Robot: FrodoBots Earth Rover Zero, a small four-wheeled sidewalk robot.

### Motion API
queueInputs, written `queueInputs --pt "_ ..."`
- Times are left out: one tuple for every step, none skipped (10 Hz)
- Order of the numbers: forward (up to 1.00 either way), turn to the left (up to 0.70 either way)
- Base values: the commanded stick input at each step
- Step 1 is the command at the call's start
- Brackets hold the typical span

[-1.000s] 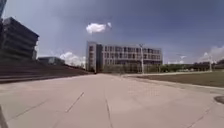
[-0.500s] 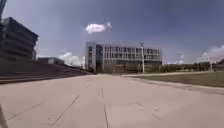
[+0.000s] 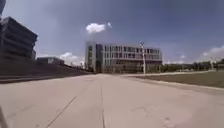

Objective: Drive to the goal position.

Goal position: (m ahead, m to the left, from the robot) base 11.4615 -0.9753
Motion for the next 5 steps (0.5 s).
queueInputs --pt "0.70 0.02" --pt "0.70 0.02" --pt "0.70 0.02" --pt "0.70 0.02" --pt "0.70 0.02"
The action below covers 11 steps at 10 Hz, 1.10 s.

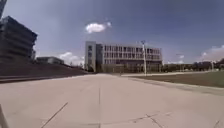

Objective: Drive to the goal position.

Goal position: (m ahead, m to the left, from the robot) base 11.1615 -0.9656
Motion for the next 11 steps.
queueInputs --pt "0.70 0.02" --pt "0.70 0.02" --pt "0.70 0.02" --pt "0.70 0.02" --pt "0.70 0.02" --pt "0.70 0.02" --pt "0.70 0.02" --pt "0.70 0.02" --pt "0.70 0.02" --pt "0.70 0.02" --pt "0.70 0.02"
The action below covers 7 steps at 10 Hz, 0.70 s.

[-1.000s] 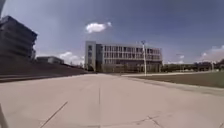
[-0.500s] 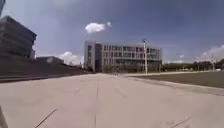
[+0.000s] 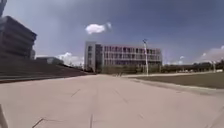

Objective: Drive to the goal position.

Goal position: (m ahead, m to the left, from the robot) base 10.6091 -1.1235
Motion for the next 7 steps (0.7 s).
queueInputs --pt "0.70 0.02" --pt "0.70 0.02" --pt "0.70 0.02" --pt "0.70 0.02" --pt "0.70 0.02" --pt "0.70 0.02" --pt "0.70 0.02"
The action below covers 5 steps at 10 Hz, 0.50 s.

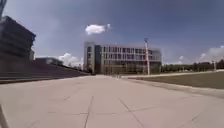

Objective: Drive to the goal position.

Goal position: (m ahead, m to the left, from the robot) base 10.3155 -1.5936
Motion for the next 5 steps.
queueInputs --pt "0.70 0.02" --pt "0.70 0.02" --pt "0.70 0.02" --pt "0.70 0.02" --pt "0.70 0.02"
